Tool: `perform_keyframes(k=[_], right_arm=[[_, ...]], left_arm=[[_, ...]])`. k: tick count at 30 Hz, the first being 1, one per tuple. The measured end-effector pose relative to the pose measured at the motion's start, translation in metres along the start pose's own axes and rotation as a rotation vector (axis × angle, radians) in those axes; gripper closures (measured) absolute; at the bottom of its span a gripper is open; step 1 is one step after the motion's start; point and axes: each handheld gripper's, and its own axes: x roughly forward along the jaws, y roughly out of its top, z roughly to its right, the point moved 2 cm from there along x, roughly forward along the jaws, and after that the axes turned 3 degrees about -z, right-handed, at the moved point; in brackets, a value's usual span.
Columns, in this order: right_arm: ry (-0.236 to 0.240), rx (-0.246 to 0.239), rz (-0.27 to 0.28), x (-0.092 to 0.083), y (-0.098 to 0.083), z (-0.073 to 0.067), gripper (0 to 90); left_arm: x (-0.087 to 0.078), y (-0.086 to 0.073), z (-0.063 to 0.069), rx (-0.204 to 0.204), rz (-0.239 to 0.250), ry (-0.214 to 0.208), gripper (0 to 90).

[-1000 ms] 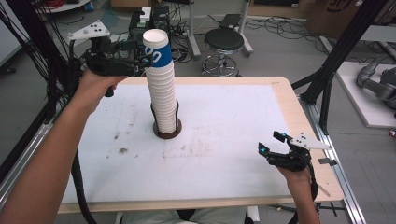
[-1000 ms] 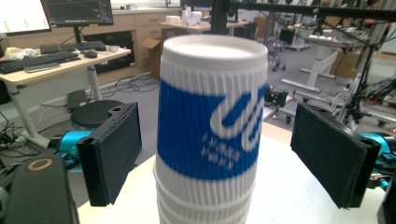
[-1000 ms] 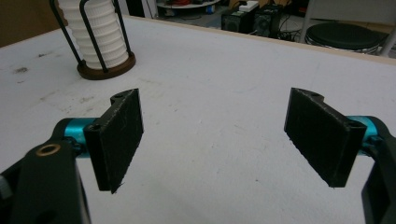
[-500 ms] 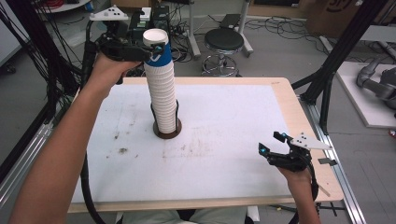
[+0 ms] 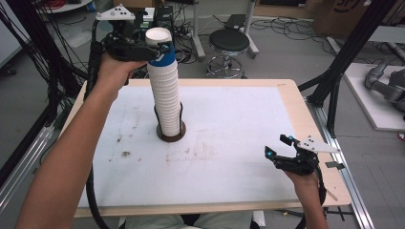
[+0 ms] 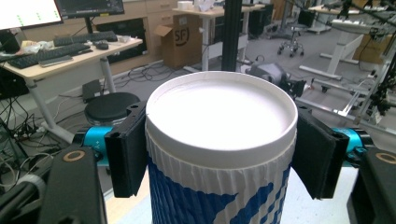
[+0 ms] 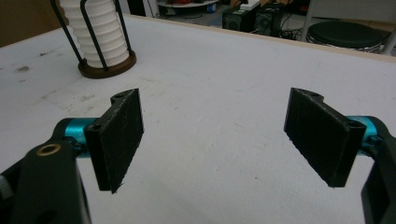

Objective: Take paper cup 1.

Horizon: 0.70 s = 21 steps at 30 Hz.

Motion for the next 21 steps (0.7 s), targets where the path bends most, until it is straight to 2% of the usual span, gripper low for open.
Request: perform_keyframes(k=[7,15,21], right_arm=[[-0.001,0.001,-0.003,0.000,0.000,-0.001,20.3],[0.002,-0.001,0.000,0.000,0.000,-0.001,20.3],[0.002,0.004,-0.002,-0.001,0.000,-0.001,20.3]], left_arm=[[-0.010,0.019,0.004,0.010,0.033,0.001,29.2],[-0.028,0.041,0.005,-0.011,0.097,0.002,29.2],[-0.048,0.053,-0.001,-0.030,0.156,0.000,29.3]])
